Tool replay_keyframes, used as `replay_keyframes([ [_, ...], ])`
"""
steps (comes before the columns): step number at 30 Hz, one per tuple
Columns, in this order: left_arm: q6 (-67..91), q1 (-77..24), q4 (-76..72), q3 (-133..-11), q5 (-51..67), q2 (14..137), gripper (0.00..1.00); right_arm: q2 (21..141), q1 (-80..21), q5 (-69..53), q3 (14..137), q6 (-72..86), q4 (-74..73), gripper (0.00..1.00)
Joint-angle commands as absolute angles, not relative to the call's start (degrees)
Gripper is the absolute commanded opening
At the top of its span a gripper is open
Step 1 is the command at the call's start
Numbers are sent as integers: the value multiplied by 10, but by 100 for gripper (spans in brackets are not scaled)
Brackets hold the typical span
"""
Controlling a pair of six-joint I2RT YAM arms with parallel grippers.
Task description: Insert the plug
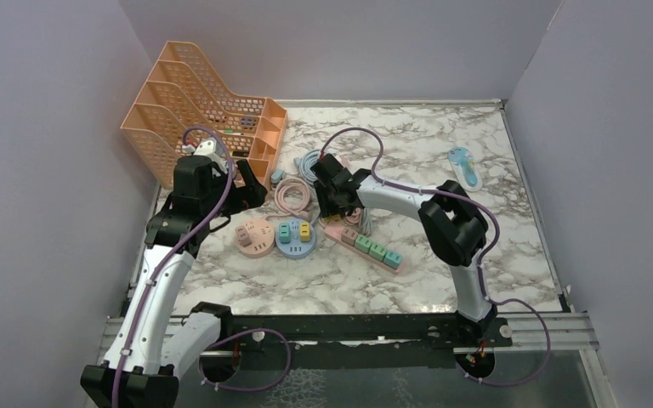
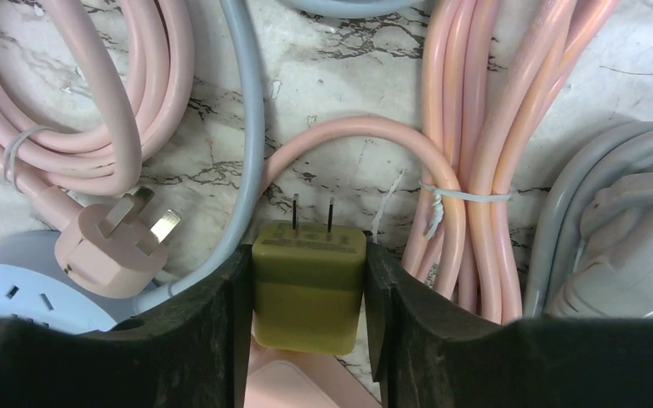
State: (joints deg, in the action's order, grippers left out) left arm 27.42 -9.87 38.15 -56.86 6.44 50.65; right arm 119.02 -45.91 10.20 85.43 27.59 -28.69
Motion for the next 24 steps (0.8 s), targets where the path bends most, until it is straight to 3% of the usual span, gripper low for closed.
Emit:
replay_keyframes([
  [1, 258, -98, 367, -577, 68, 512, 99, 1208, -460, 144, 867, 259, -314, 36],
  [5, 262, -98, 366, -576, 87, 517, 99, 1167, -460, 144, 846, 238, -265, 25],
  [13, 328, -98, 353, -586, 190, 522, 97, 1004, -460, 69, 765, 149, -105, 24],
  [24, 446, -98, 319, -595, 337, 519, 95, 869, -460, -343, 674, -4, 29, 23],
])
